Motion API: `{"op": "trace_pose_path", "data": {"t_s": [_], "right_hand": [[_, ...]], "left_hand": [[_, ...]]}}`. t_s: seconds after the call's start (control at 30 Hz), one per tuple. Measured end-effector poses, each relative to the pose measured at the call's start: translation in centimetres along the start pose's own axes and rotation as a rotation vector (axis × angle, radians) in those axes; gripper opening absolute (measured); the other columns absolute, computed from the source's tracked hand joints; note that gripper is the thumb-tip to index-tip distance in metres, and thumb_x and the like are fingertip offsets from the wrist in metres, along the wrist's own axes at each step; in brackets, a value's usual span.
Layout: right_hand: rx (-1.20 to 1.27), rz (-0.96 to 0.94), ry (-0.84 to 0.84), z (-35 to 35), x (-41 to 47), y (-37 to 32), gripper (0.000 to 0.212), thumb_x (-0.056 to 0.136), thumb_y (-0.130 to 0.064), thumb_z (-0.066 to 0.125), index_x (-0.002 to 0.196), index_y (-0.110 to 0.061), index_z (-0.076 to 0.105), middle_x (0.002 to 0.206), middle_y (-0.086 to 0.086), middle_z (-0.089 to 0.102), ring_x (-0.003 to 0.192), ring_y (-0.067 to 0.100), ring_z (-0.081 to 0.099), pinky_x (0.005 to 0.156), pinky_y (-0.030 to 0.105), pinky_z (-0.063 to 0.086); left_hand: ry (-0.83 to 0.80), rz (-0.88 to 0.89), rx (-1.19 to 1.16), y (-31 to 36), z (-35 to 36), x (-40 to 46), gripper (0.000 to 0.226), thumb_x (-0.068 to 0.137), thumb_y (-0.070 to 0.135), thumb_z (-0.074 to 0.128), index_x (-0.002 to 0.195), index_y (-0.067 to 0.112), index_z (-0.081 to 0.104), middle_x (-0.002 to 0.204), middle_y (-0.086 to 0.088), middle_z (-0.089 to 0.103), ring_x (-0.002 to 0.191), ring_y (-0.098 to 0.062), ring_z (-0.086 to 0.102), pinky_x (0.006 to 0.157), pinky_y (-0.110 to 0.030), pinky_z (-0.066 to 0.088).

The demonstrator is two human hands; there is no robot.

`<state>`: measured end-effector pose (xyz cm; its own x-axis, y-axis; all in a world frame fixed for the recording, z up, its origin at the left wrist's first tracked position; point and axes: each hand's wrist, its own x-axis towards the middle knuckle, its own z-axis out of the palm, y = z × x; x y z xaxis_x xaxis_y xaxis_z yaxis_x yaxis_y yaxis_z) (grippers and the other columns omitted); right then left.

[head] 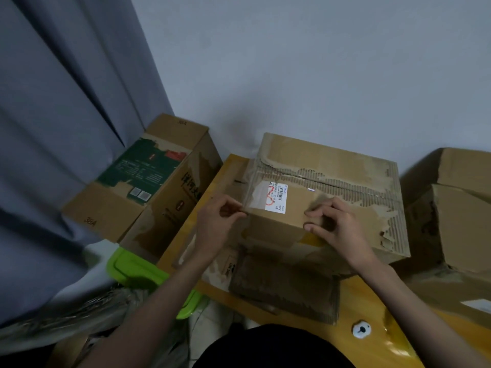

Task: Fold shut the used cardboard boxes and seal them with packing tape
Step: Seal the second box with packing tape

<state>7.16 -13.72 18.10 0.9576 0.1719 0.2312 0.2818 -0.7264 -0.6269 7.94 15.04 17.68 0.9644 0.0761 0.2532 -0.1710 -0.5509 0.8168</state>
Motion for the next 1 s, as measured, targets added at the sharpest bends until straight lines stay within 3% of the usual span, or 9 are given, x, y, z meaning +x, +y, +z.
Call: {"op": "trace_pose_path", "data": {"t_s": [0.13, 0.27, 0.37, 0.47, 0.6, 0.7, 0.8, 0.9, 1.0], "right_hand": [[0.016, 0.009, -0.003, -0.1, -0.2, 0.1, 0.029, 0.074, -0.019, 0.086, 0.101, -0.019, 0.075, 0.110, -0.005, 0.060, 0.107, 0.013, 0.053, 0.091, 0.029, 0.044], [0.041, 0.025, 0.003, 0.2, -0.3, 0.2, 0.028, 0.075, -0.020, 0.085, 0.101, -0.021, 0.075, 0.110, -0.007, 0.060, 0.107, 0.012, 0.052, 0.090, 0.026, 0.041], [0.071, 0.032, -0.006, 0.2, -0.2, 0.4, 0.028, 0.075, -0.020, 0.085, 0.101, -0.021, 0.075, 0.110, -0.012, 0.058, 0.109, 0.010, 0.053, 0.095, 0.025, 0.041], [0.068, 0.031, -0.013, 0.3, -0.1, 0.5, 0.028, 0.075, -0.020, 0.085, 0.102, -0.021, 0.076, 0.110, -0.013, 0.057, 0.109, 0.011, 0.053, 0.096, 0.027, 0.042], [0.042, 0.028, -0.010, 0.4, 0.0, 0.4, 0.028, 0.076, -0.020, 0.085, 0.102, -0.020, 0.075, 0.110, -0.011, 0.056, 0.109, 0.007, 0.051, 0.094, 0.013, 0.037], [0.069, 0.008, -0.007, 0.2, 0.1, 0.4, 0.027, 0.073, -0.019, 0.086, 0.099, -0.021, 0.075, 0.108, -0.011, 0.057, 0.105, 0.004, 0.049, 0.092, 0.003, 0.034], [0.067, 0.009, -0.004, 0.1, -0.1, 0.4, 0.027, 0.075, -0.019, 0.085, 0.099, -0.022, 0.075, 0.109, -0.010, 0.057, 0.105, 0.000, 0.047, 0.091, 0.004, 0.034], [0.069, 0.015, -0.016, 0.3, -0.1, 0.4, 0.026, 0.075, -0.020, 0.085, 0.100, -0.022, 0.074, 0.109, -0.012, 0.056, 0.107, 0.002, 0.047, 0.091, 0.006, 0.035], [0.064, -0.006, -0.007, 0.3, 0.0, 0.5, 0.028, 0.074, -0.019, 0.086, 0.099, -0.020, 0.074, 0.105, -0.020, 0.053, 0.104, 0.001, 0.046, 0.092, 0.003, 0.032]], "left_hand": [[0.230, -0.241, -0.223, 0.8, 1.9, -2.0, 0.025, 0.080, 0.005, 0.080, 0.103, 0.015, 0.077, 0.094, 0.007, 0.074, 0.087, -0.004, 0.069, 0.079, -0.020, 0.057], [0.291, -0.315, -0.308, 1.6, 2.9, -3.2, 0.026, 0.091, 0.006, 0.069, 0.113, 0.020, 0.075, 0.107, 0.009, 0.071, 0.100, 0.001, 0.066, 0.084, -0.019, 0.055], [0.255, -0.293, -0.299, 1.7, 2.7, -3.3, 0.029, 0.093, 0.003, 0.065, 0.116, 0.020, 0.074, 0.109, 0.011, 0.068, 0.102, 0.004, 0.062, 0.085, -0.013, 0.053], [0.198, -0.195, -0.223, 0.9, 1.8, -2.5, 0.026, 0.087, 0.001, 0.072, 0.106, 0.018, 0.074, 0.101, 0.010, 0.067, 0.093, -0.003, 0.065, 0.083, -0.022, 0.057], [0.023, 0.015, 0.059, -0.2, 0.4, -0.4, 0.019, 0.083, 0.008, 0.077, 0.097, 0.016, 0.067, 0.103, 0.009, 0.058, 0.095, -0.003, 0.059, 0.087, -0.025, 0.055], [-0.105, 0.048, 0.191, 0.5, 0.5, -0.3, 0.043, 0.087, 0.012, 0.071, 0.127, 0.020, 0.058, 0.127, 0.007, 0.054, 0.118, -0.008, 0.051, 0.101, -0.031, 0.050], [-0.155, 0.020, 0.266, 1.7, 1.8, -0.7, 0.061, 0.095, 0.023, 0.059, 0.153, 0.022, 0.037, 0.153, 0.008, 0.036, 0.138, -0.011, 0.037, 0.111, -0.031, 0.041], [-0.222, -0.091, 0.262, 3.5, 3.1, 0.3, 0.065, 0.105, 0.032, 0.045, 0.161, 0.022, 0.014, 0.167, 0.007, 0.011, 0.150, -0.013, 0.017, 0.113, -0.027, 0.025], [-0.303, -0.167, 0.260, 5.0, 4.0, 2.3, 0.066, 0.107, 0.039, 0.035, 0.161, 0.024, -0.001, 0.169, 0.005, 0.001, 0.150, -0.017, 0.022, 0.106, -0.023, 0.034]]}}
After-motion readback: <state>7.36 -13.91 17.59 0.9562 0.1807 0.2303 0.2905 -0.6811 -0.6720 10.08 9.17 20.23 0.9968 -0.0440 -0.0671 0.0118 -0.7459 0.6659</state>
